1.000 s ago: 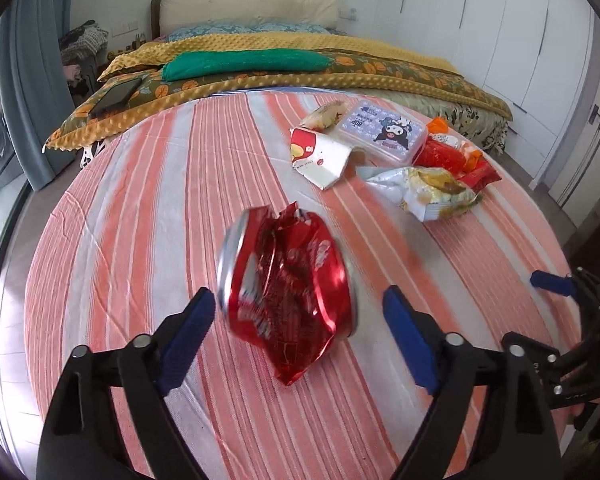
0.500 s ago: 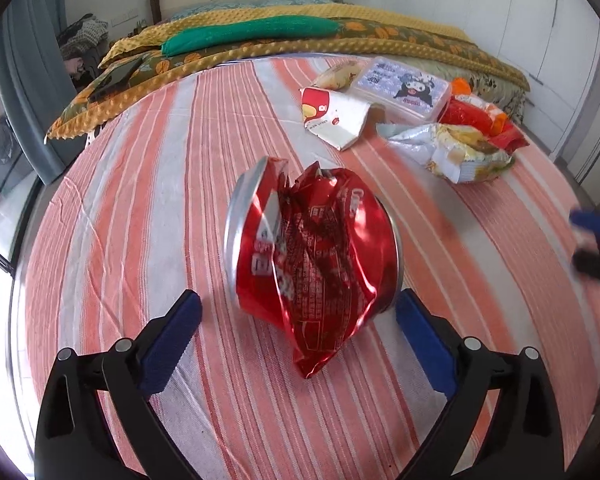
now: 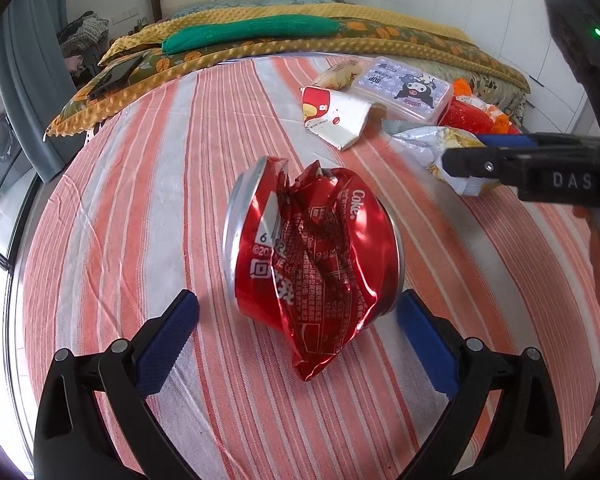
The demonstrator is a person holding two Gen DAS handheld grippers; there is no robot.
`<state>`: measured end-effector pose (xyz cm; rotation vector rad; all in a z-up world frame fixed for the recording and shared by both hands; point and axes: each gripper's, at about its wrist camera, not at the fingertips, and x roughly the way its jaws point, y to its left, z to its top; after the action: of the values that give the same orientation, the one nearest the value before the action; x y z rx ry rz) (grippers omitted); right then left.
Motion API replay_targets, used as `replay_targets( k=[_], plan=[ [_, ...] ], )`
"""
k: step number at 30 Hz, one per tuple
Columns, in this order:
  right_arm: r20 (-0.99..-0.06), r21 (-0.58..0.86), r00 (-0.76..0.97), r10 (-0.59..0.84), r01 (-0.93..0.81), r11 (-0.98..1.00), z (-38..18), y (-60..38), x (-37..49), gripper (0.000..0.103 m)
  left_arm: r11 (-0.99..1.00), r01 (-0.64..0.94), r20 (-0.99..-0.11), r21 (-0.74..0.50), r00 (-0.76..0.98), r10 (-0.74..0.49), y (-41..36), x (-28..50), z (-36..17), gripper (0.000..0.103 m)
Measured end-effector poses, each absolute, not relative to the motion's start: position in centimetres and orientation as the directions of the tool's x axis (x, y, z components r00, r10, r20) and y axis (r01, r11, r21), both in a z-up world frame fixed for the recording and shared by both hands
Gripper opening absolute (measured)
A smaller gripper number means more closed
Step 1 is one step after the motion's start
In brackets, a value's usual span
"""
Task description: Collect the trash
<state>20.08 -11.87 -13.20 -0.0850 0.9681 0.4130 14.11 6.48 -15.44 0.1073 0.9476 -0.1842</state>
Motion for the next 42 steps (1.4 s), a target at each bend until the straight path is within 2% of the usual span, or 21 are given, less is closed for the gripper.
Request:
replay_targets(
  k=[3, 8, 11, 14, 17, 21, 26, 30, 34, 38, 40, 42],
  plan=[
    [-0.816, 0.07, 0.499, 0.291, -0.415, 0.907, -12.8, -12.0, 18.3, 0.04, 0.979, 0.203, -0.815, 0.01, 0.569, -0.11, 6.5, 14.1, -15.4, 0.097],
    [-0.799, 0.066, 0.508, 0.321, -0.457, 0.887, -11.1, -13.5, 13.0, 0.039, 0.979, 0.203, -0.815, 0.012, 0.57, -0.108, 6.5, 14.1, -15.4, 0.097],
    [-0.802, -0.004, 0.543, 0.247, -0.42, 0.908, -10.8, -15.2, 9.2, 0.039, 0.979, 0.203, -0.815, 0.013, 0.57, -0.108, 6.5, 14.1, -15.4, 0.097],
    [-0.809, -0.046, 0.559, 0.185, -0.374, 0.926, -12.3, -16.3, 7.4, 0.043, 0.979, 0.203, -0.815, 0.014, 0.569, -0.106, 6.5, 14.1, -15.4, 0.097],
    [-0.808, 0.019, 0.548, 0.216, -0.342, 0.94, -14.3, -17.5, 6.7, 0.071, 0.979, 0.203, -0.815, 0.012, 0.569, -0.108, 6.5, 14.1, -15.4, 0.097],
    [-0.791, 0.113, 0.555, 0.257, -0.28, 0.953, -14.8, -18.9, 6.5, 0.082, 0.977, 0.211, -0.817, 0.016, 0.566, -0.109, 6.5, 13.7, -15.4, 0.097],
    [-0.794, 0.173, 0.535, 0.29, -0.258, 0.951, -14.4, -20.0, 6.1, 0.083, 0.972, 0.237, -0.814, 0.005, 0.565, -0.134, 7.3, 11.8, -15.3, 0.097],
    [-0.778, 0.202, 0.548, 0.308, -0.246, 0.948, -12.9, -20.9, 5.5, 0.085, 0.965, 0.241, -0.794, -0.101, 0.564, -0.224, 9.0, 10.5, -14.2, 0.097],
    [-0.779, 0.198, 0.549, 0.303, -0.244, 0.949, -11.7, -20.7, 5.7, 0.085, 0.958, 0.241, -0.76, -0.154, 0.591, -0.271, 9.5, 11.0, -12.3, 0.098],
    [-0.778, 0.173, 0.557, 0.291, -0.255, 0.951, -10.5, -20.0, 6.8, 0.085, 0.959, 0.269, -0.78, -0.085, 0.58, -0.232, 7.2, 13.0, -12.2, 0.098],
    [-0.806, 0.153, 0.523, 0.276, -0.266, 0.952, -10.6, -19.5, 7.9, 0.086, 0.964, 0.264, -0.793, -0.024, 0.583, -0.179, 6.3, 13.9, -12.6, 0.097],
    [-0.828, 0.153, 0.488, 0.277, -0.279, 0.948, -11.1, -19.1, 8.9, 0.086, 0.966, 0.259, -0.796, -0.019, 0.581, -0.172, 6.2, 14.6, -12.7, 0.097]
  ],
)
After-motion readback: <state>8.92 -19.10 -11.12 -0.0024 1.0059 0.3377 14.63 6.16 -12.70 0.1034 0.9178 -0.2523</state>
